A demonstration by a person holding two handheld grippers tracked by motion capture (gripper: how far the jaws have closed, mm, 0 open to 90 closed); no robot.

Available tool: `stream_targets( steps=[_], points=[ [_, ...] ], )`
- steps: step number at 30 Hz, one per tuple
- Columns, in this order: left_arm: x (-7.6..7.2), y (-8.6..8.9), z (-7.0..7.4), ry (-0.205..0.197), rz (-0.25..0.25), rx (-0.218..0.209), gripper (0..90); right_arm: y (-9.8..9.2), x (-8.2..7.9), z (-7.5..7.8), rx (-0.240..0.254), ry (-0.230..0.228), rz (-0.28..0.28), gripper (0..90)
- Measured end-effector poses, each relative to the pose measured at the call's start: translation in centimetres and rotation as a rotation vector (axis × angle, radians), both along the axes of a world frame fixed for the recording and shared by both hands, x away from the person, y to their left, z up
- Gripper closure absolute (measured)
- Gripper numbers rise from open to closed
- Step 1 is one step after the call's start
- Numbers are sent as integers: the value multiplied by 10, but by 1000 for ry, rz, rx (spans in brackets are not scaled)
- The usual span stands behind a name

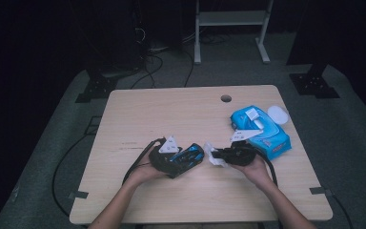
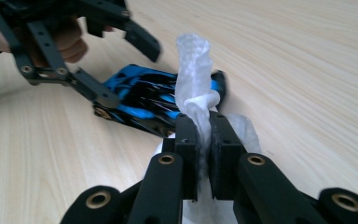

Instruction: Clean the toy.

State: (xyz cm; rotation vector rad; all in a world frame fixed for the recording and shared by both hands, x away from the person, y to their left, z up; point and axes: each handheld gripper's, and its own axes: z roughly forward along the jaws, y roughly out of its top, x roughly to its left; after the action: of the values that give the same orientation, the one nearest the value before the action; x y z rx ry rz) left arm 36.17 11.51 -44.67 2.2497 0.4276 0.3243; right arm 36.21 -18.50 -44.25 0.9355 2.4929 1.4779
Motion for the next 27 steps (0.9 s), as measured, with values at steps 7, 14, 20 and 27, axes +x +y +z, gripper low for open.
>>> stream_targets(
  steps=[7,14,20,27],
  points=[
    [0,5,2,-9,6,-6,315,-34,2,-8,-34,22,-81,830],
    [1,12,4,-13,29,-24,296,-54,3,-20,-81,35,-133,787],
    [0,15,3,-8,34,-31,263,-67,0,-17,-78,25,-151,562],
    [-3,24,4,-3,59,-58,229,-80,-13,-9,-61,14,-131,494]
  ],
)
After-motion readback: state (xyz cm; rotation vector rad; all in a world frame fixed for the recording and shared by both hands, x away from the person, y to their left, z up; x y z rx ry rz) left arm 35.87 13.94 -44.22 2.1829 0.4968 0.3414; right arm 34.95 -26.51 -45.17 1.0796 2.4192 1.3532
